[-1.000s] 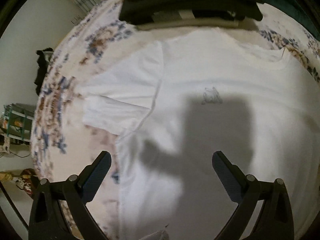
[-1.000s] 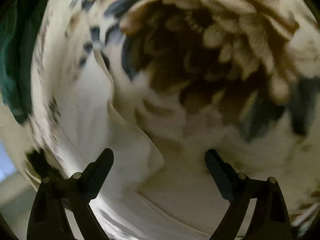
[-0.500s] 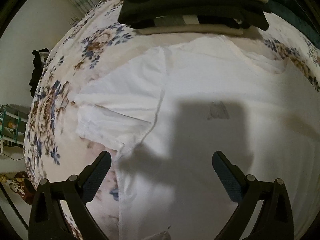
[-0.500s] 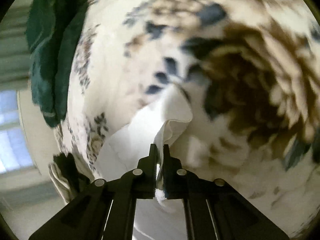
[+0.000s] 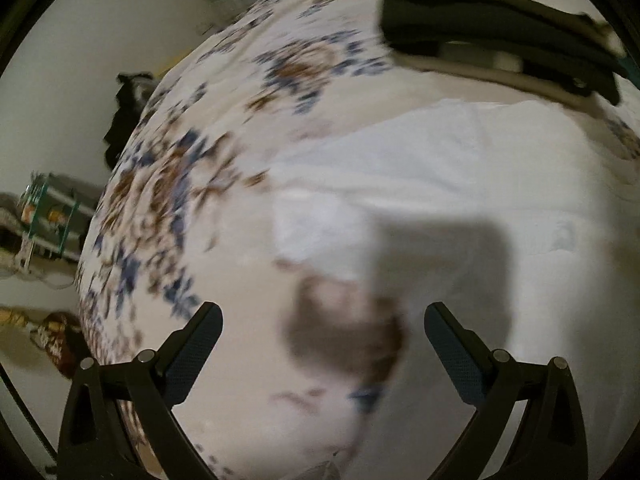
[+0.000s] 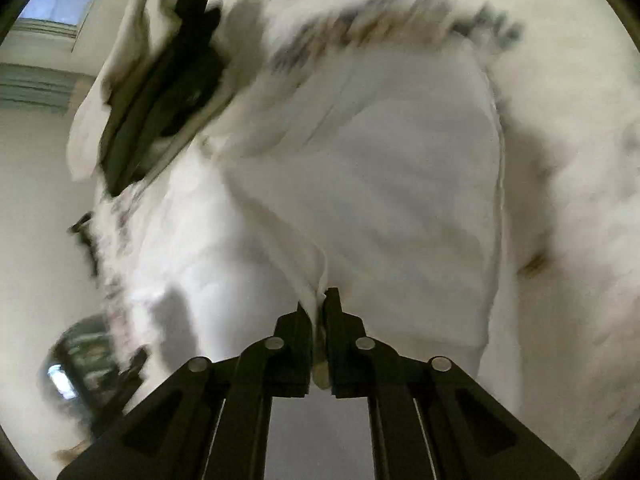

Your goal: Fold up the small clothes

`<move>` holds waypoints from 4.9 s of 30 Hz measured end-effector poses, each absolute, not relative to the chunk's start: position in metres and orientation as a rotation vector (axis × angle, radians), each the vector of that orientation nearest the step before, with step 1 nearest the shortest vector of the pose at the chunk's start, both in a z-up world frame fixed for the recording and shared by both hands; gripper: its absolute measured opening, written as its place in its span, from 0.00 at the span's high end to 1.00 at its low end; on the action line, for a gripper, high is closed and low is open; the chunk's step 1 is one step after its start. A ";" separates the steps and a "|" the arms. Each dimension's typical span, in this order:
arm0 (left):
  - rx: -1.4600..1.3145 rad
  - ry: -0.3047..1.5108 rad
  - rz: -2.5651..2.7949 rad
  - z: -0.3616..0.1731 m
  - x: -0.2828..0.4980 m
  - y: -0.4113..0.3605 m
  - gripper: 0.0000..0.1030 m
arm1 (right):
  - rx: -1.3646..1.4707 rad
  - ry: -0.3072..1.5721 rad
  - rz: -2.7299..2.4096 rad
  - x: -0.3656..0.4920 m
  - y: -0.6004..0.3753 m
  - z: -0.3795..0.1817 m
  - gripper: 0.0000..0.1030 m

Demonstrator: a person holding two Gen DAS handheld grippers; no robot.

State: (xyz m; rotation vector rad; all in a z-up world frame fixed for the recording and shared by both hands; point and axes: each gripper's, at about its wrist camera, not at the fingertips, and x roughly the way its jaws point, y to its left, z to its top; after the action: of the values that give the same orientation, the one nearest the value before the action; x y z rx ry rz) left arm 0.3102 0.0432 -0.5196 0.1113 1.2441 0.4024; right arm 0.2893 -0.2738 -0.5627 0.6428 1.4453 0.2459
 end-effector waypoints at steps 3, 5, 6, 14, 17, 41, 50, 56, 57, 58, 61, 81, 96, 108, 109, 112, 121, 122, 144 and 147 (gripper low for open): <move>0.072 1.260 0.447 -0.520 0.299 0.071 0.00 | 0.774 1.376 0.177 0.277 -0.295 -0.554 0.55; 0.040 1.277 0.477 -0.523 0.293 0.090 0.00 | 0.815 1.343 0.095 0.266 -0.310 -0.551 0.51; 0.030 1.283 0.488 -0.525 0.291 0.095 0.00 | 0.817 1.349 0.074 0.261 -0.311 -0.554 0.51; -0.076 1.312 0.487 -0.536 0.289 0.118 0.00 | 0.783 1.689 0.220 0.234 -0.227 -0.630 0.51; -0.230 1.331 0.412 -0.539 0.292 0.124 0.00 | 0.815 1.630 0.182 0.215 -0.225 -0.621 0.51; -0.365 1.085 -0.013 -0.499 0.348 0.056 0.96 | 0.898 1.521 -0.110 0.203 -0.263 -0.614 0.51; -0.047 1.308 -0.318 -0.548 0.323 -0.111 0.90 | 0.891 1.520 -0.129 0.188 -0.284 -0.595 0.50; 0.030 1.288 -0.164 -0.542 0.285 -0.064 0.07 | 0.819 1.487 -0.050 0.204 -0.282 -0.564 0.45; 0.029 1.273 -0.121 -0.538 0.278 -0.047 0.07 | 0.814 1.480 -0.028 0.210 -0.276 -0.561 0.44; 0.031 1.270 -0.094 -0.535 0.275 -0.035 0.07 | 0.811 1.477 0.001 0.217 -0.269 -0.559 0.44; 0.039 1.251 0.003 -0.532 0.275 -0.003 0.07 | 0.804 1.481 0.076 0.245 -0.243 -0.562 0.44; -0.026 1.175 0.260 -0.510 0.304 0.047 0.07 | 0.367 1.628 0.141 0.331 -0.171 -0.569 0.58; 0.074 1.374 0.103 -0.487 0.148 -0.157 0.07 | 0.506 1.775 0.101 0.180 -0.449 -0.532 0.46; 0.175 1.558 0.018 -0.579 0.029 -0.369 0.85 | 0.464 1.776 0.239 0.207 -0.558 -0.560 0.46; 0.153 1.573 0.059 -0.588 0.032 -0.366 0.91 | 0.437 1.770 0.251 0.216 -0.550 -0.562 0.46; 0.010 1.509 0.101 -0.584 0.035 -0.353 0.98 | 0.400 1.765 0.306 0.241 -0.527 -0.570 0.46; -0.094 1.440 0.045 -0.562 0.013 -0.358 1.00 | 0.532 1.715 0.502 0.344 -0.439 -0.608 0.46; -0.093 1.437 0.046 -0.561 0.012 -0.362 1.00 | 0.549 1.703 0.508 0.359 -0.427 -0.613 0.46; -0.026 1.418 0.253 -0.560 0.015 -0.339 0.56 | 0.475 1.708 0.404 0.429 -0.408 -0.634 0.72; -0.021 1.459 0.277 -0.578 0.020 -0.326 0.56 | 0.529 1.710 0.427 0.421 -0.421 -0.631 0.38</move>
State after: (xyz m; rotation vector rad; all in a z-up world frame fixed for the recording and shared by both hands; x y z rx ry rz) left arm 0.0200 -0.3265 -0.5781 -0.0214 1.4594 0.2773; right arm 0.4211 -0.4206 -0.6311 0.5290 1.7100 0.4273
